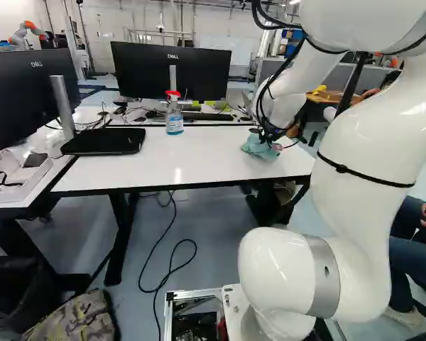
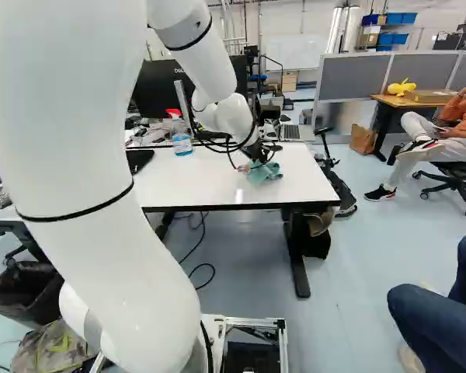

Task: Clean the table with the green towel

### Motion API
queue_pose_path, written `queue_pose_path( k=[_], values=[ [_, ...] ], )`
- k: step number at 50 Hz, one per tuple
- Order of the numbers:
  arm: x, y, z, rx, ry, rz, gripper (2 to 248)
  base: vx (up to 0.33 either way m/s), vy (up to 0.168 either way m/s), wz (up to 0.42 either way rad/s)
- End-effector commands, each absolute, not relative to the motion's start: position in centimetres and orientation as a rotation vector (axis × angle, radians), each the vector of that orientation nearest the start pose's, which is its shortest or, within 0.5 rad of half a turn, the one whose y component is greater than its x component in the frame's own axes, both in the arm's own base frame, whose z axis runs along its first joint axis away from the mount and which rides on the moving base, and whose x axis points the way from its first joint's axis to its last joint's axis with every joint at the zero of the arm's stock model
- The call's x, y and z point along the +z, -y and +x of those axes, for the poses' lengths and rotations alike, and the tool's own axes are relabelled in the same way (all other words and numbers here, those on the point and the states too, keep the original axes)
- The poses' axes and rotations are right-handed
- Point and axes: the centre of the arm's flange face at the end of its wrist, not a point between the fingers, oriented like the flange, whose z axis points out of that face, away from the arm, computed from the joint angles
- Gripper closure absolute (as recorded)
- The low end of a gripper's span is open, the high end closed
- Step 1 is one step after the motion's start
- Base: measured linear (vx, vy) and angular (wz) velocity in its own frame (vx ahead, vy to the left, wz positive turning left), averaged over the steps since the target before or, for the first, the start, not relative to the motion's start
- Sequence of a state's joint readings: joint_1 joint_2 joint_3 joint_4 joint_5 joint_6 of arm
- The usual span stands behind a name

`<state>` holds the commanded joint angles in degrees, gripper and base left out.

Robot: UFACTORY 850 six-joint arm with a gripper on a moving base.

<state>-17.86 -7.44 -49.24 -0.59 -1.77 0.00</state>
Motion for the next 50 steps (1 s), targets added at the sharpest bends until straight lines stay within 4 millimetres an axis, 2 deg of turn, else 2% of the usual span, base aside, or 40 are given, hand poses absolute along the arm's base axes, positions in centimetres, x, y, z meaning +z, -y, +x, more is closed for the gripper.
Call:
queue_pose_path(
  k=[50],
  values=[
    [51.2,14.1,44.3,-0.91,-0.463,-3.069,216,0.0,0.0,0.0]
  ],
)
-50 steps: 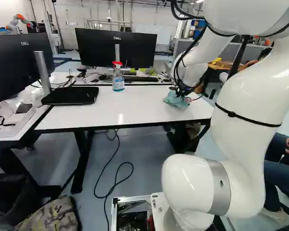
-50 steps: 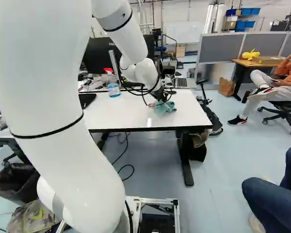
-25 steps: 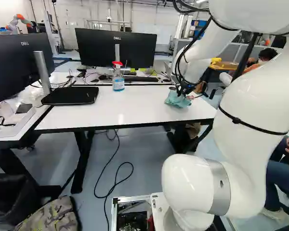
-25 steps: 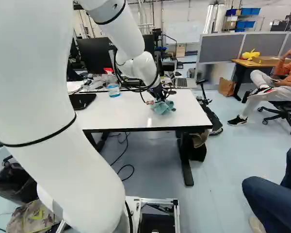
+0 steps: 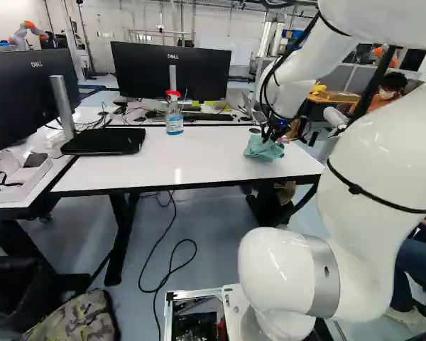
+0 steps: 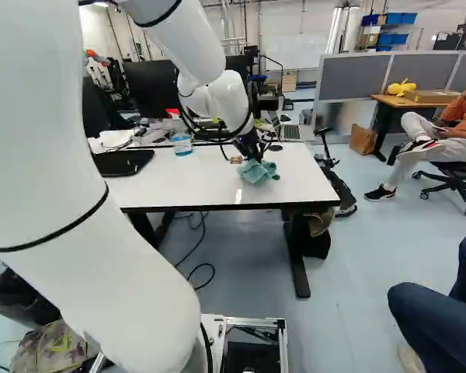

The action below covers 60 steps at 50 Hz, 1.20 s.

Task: Clean the table with the green towel

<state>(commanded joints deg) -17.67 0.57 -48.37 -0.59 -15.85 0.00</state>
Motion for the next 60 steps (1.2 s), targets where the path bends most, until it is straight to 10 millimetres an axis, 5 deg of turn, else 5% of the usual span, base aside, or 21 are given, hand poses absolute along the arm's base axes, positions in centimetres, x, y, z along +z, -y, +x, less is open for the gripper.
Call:
queue_pose_path(
  k=[39,60],
  values=[
    [55.2,12.2,42.1,-0.765,-0.424,-3.094,216,0.0,0.0,0.0],
    [55.3,11.4,44.4,-0.762,-0.377,-3.094,216,0.0,0.0,0.0]
  ],
)
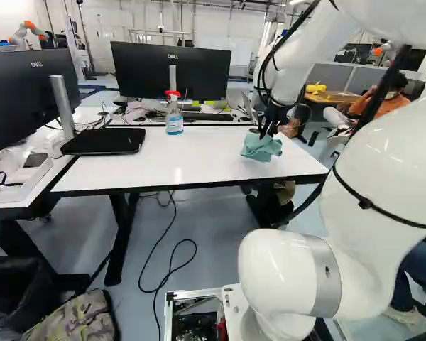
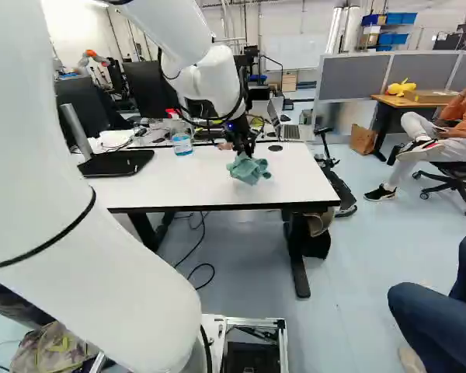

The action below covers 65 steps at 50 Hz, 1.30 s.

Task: Clean the table with the green towel

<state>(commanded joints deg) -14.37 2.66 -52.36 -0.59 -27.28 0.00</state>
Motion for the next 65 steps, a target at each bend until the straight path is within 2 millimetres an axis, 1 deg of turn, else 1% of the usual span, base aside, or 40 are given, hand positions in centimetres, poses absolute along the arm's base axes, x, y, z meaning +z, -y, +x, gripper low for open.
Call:
queue_pose_path(
  k=[34,65],
  values=[
    [55.3,6.5,49.0,-0.762,-0.189,-3.081,216,0.0,0.0,0.0],
    [55.3,1.2,52.0,-0.764,-0.023,-3.06,216,0.0,0.0,0.0]
  ],
)
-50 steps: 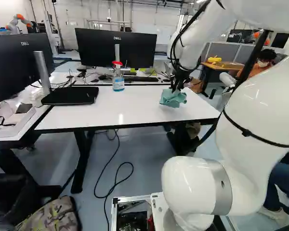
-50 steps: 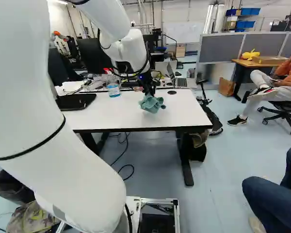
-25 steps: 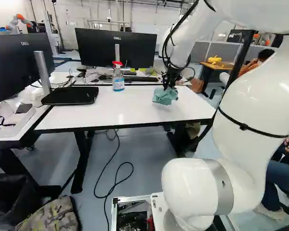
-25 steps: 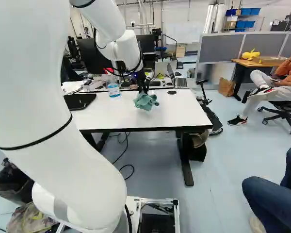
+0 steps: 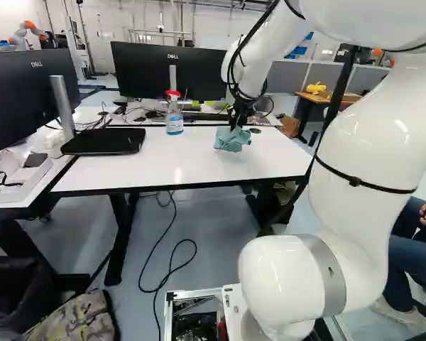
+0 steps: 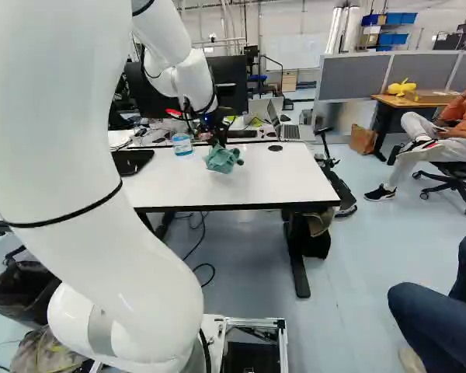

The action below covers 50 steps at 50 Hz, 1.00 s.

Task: Clean the table with the green towel

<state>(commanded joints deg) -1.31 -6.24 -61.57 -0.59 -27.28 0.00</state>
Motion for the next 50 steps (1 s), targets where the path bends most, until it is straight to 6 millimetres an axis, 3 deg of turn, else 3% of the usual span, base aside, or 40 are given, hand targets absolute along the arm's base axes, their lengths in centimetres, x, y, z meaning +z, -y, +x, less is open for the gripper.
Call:
queue_pose_path(
  k=[50],
  values=[
    [55.3,-7.8,54.6,-0.766,0.227,-3.009,216,0.0,0.0,0.0]
  ],
)
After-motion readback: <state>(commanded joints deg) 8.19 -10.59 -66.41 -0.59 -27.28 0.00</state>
